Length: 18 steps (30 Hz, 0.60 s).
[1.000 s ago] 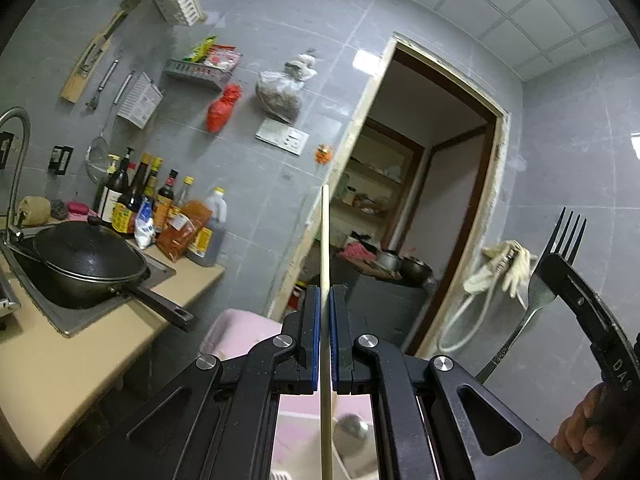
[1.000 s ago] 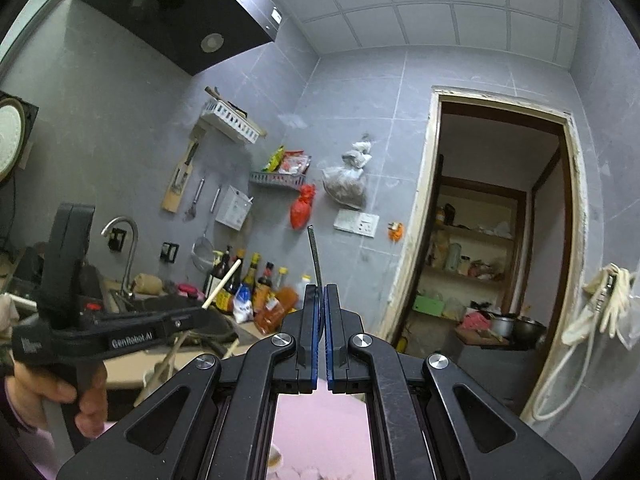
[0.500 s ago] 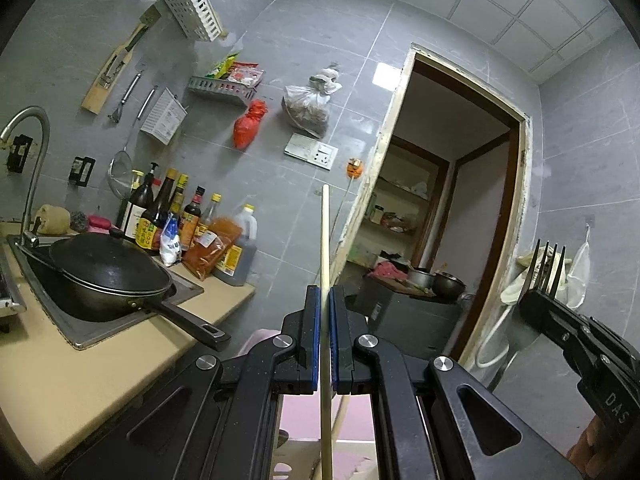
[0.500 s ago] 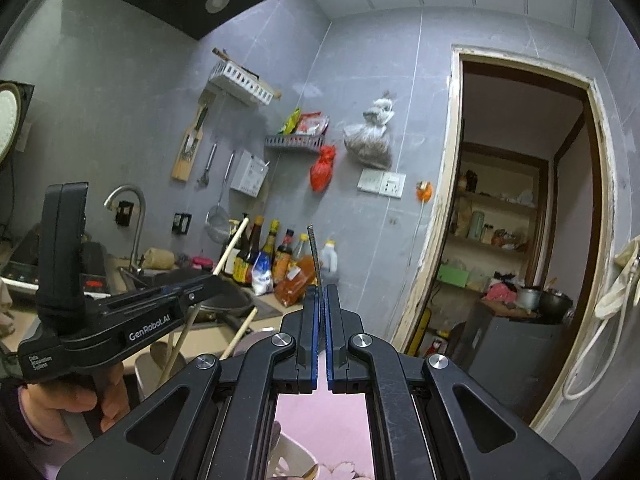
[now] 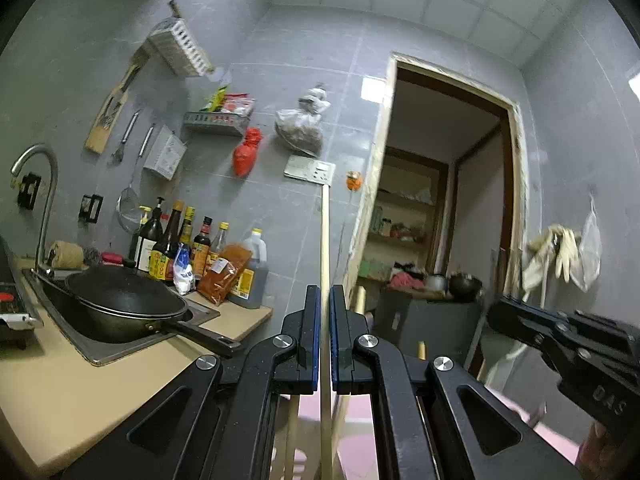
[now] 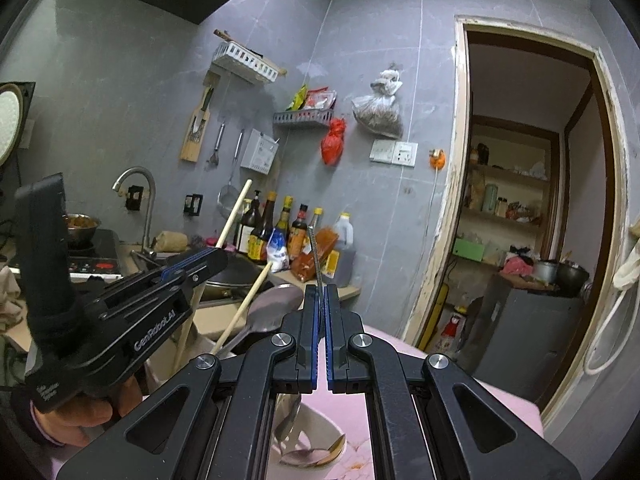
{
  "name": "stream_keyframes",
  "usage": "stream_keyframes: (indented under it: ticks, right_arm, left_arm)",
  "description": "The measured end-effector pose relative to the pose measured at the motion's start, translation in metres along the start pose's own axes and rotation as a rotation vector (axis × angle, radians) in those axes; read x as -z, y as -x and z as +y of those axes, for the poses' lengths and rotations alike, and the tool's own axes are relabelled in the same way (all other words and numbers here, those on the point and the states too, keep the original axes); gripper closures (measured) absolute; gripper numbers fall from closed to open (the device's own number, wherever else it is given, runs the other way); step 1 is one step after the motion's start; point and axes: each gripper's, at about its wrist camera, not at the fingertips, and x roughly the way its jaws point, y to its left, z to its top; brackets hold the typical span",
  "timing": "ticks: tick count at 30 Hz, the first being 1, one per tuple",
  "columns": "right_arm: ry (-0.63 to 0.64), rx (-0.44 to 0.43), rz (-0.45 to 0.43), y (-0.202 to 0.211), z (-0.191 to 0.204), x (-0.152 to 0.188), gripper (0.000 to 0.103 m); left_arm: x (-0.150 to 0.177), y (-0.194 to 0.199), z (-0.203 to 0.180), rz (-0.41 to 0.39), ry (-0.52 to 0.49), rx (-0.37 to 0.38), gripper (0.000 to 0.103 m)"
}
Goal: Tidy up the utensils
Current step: 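Lower the chopstick into the holder and open left tool while right tool releases the fork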
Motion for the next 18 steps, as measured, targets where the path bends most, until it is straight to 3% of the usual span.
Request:
stream_keyframes:
  ticks: [11, 18]
  right_arm:
    - [-0.083, -0.063, 0.057, -0.006, -0.005, 0.017, 0.099]
    - [-0.105, -0.072, 0.053, -0.004, -0.006, 0.017, 0.096]
  left_arm:
    - [0.018, 0.003, -0.005, 0.123, -0.044, 0.022, 0.100]
    - [0.020, 0.006, 0.001, 0.197, -0.009, 0.042, 0.098]
